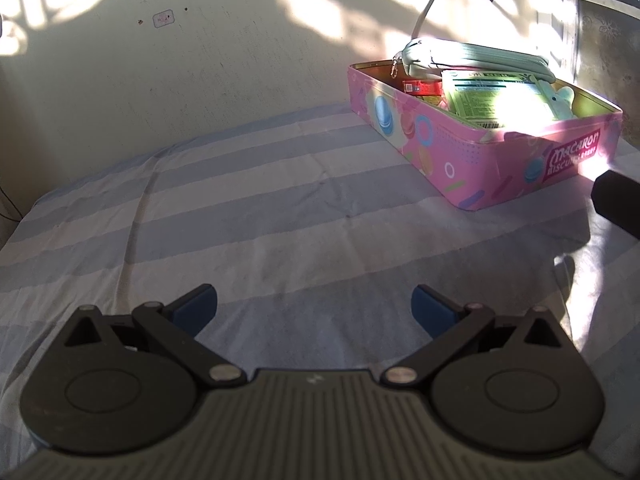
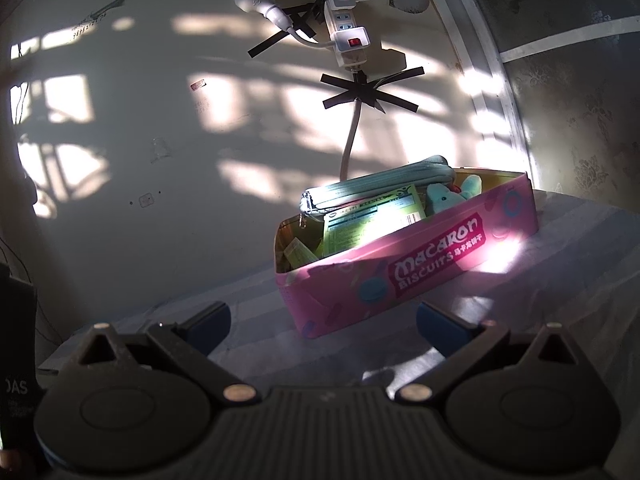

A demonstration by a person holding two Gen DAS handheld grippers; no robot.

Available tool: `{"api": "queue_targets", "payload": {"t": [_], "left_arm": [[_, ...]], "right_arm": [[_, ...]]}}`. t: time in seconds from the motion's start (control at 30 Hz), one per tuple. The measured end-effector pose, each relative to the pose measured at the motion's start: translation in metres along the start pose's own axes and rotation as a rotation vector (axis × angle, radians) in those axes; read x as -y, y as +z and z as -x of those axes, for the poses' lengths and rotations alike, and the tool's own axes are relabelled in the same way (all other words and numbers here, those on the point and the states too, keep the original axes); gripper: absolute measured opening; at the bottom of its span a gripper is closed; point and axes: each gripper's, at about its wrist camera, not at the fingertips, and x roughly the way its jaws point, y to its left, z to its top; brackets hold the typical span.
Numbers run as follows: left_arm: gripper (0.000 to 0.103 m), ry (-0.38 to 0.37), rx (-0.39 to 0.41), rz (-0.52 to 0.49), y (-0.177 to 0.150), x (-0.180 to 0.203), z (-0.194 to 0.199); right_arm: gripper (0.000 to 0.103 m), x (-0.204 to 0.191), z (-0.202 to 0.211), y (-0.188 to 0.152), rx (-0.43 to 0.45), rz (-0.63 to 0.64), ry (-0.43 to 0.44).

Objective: Organize objects

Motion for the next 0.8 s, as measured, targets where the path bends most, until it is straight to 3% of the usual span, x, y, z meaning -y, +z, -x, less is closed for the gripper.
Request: {"api": "queue_targets", "payload": {"t": [0.8], "left_arm": [[0.103,-0.061,-0.081,-0.011,-0.0063,0.0052,-0.0061]], "right_arm": [[0.103,0.0005,-0.0028,-0.0034,-0.017,-0.009,-0.002]]}}
